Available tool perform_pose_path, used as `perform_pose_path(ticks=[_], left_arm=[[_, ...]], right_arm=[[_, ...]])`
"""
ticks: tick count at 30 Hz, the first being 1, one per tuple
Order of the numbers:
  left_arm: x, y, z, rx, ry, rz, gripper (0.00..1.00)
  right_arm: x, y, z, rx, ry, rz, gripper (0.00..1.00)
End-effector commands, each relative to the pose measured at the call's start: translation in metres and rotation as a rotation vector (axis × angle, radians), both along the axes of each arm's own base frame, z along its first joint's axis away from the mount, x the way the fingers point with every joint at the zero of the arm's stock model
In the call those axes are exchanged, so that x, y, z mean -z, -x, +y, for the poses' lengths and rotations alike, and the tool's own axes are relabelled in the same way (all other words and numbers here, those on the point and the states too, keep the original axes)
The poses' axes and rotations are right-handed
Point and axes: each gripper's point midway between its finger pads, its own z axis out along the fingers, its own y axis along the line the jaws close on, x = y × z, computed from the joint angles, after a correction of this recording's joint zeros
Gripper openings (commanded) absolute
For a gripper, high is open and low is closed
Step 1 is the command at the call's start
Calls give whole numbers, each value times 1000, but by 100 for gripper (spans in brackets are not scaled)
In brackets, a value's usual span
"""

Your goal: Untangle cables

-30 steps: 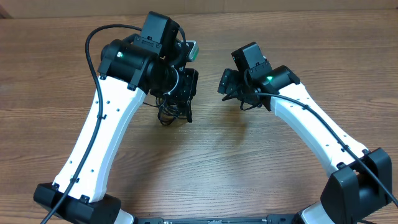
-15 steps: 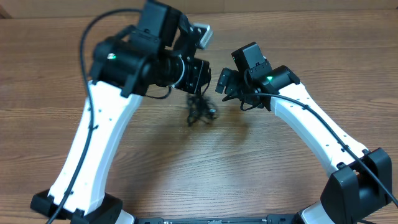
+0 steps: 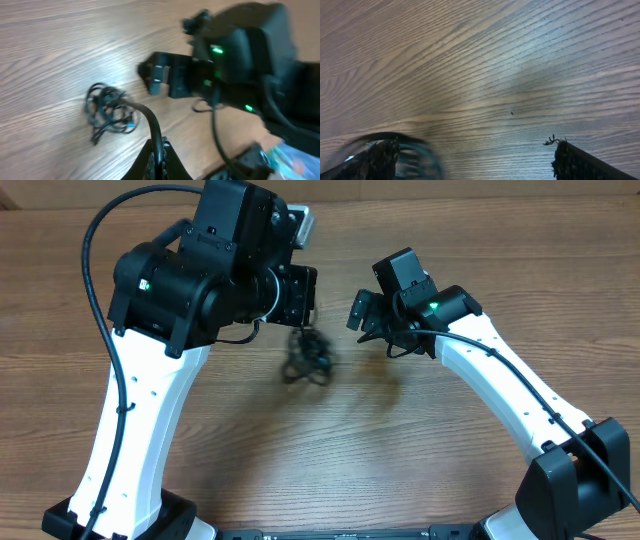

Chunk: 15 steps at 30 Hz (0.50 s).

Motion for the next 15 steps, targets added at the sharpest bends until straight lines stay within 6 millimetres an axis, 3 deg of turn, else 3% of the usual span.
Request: perform_pose_path(ticks=[1, 15], left_arm=[[2, -7, 9, -87, -35, -1, 4], [15, -4, -13, 8, 19, 75, 4]], right_arm=[[3, -1, -5, 11, 12, 5, 99], [3, -1, -5, 11, 11, 4, 99]])
